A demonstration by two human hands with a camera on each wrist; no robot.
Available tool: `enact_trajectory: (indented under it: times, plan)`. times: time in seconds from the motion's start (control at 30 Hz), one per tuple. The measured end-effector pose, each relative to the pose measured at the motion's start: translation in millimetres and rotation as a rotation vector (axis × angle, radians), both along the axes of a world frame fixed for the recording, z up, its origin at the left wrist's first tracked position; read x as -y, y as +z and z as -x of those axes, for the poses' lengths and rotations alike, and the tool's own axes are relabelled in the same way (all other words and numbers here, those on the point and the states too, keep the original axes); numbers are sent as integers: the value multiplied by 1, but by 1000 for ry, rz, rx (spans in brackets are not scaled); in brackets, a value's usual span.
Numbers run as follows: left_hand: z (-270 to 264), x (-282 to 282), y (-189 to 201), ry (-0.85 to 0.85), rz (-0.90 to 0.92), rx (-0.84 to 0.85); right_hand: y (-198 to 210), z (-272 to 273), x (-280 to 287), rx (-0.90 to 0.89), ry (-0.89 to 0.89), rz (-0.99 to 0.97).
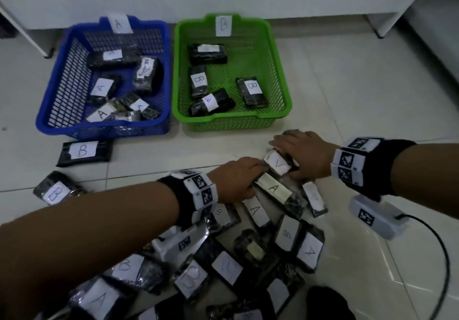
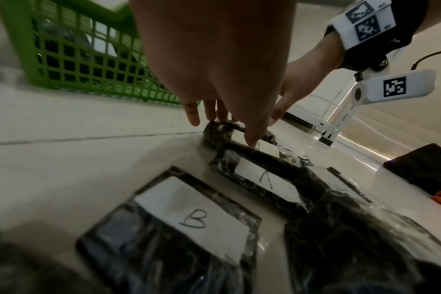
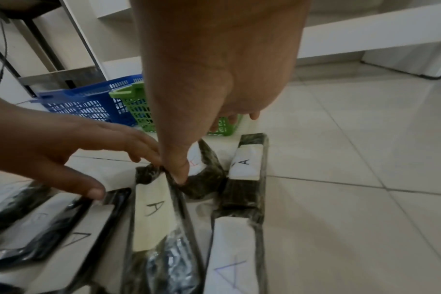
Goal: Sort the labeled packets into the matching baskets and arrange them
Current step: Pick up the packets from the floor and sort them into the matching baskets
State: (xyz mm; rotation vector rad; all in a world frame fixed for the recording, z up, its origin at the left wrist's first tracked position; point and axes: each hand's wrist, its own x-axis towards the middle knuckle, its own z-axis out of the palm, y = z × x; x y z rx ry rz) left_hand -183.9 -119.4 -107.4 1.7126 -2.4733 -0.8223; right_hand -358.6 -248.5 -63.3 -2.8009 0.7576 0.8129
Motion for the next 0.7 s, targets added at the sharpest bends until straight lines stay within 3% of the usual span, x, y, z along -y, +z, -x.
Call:
enact_trajectory:
  times: [0.2,0.4,0.57,0.7]
  plan:
    - [6,6,-15,10,184,203,-1,-4,4,-32,54,-55]
    - [-25,8,-8,-20,193,147,-10,-17,-3,31,164,-47]
    - [-63,-1,18,-172,363,157,12,-30,-8,298,31,-97]
    - [-108,-12,40,-164,525,211,30,-56,-13,583,72,3]
